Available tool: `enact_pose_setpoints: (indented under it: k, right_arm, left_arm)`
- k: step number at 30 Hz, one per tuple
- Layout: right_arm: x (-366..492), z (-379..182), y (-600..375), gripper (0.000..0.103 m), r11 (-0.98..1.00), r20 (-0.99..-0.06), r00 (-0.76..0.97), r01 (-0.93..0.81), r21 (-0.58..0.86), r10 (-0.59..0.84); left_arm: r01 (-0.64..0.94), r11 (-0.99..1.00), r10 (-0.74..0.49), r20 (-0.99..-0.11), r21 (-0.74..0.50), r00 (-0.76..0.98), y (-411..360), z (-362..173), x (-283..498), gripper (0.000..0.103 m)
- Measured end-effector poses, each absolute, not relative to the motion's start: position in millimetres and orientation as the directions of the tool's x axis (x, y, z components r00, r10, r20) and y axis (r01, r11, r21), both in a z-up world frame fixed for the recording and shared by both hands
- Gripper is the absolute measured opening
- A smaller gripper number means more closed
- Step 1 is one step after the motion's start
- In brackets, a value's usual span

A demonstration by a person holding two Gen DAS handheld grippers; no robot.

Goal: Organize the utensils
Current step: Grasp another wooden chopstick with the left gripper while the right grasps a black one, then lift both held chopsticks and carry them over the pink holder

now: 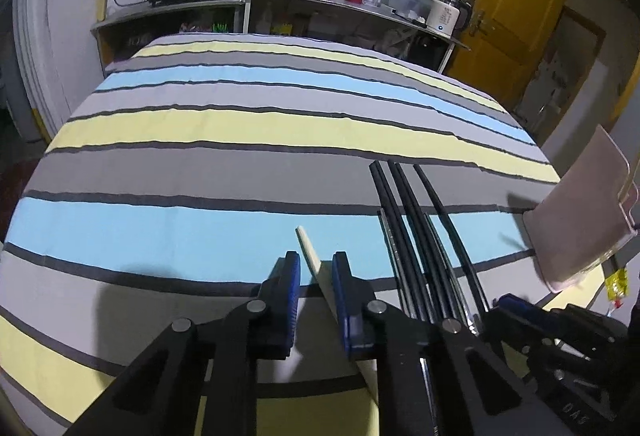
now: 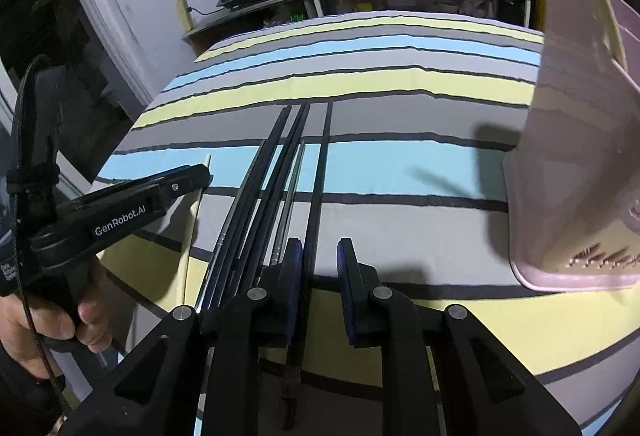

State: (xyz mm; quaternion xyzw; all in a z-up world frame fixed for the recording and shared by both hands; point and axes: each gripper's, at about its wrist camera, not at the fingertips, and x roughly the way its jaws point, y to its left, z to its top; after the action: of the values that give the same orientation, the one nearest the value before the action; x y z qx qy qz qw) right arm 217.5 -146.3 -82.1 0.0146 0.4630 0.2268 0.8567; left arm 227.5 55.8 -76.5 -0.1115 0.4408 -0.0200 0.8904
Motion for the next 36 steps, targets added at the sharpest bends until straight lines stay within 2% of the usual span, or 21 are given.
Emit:
enact_pose_setpoints:
  k: [18,23,26,29,36]
  right_arm:
    - [247,-83,-120,0.017,0.914,-0.804,0.498,-0.382,0.134,0.326]
    - [248,-83,-119,0.009,0.917,-0.807,0.505,-0.385,0.109,0.308]
    - [250,-83,-119,0.007,0.916,-0.808,0.502,-0.387,0.11,0.309]
    - [249,-81,-120,0.006,0.912,-0.805,0.493,-0.385,0.138,0.33]
    - [238,-63,-127,0.006,0.901,-0.773,0.51,-0.398,0.175,0.376]
  left_arm:
    - [-0.036,0.984,-0.118,-0.781,-0.177,0.614,44,-78,234,0.015]
    - [-0.033,0.991,-0.087,-0.791,-0.133,0.606,37,-77,234,0.015]
    - [-0.029,0.995,-0.061,-0.797,-0.098,0.602,34,-77,239,0.01]
    - [-0.035,0.993,-0.072,-0.801,-0.115,0.595,38,-76,241,0.005]
    - [-0.028,0.986,-0.113,-0.775,-0.166,0.621,45,-58,229,0.005]
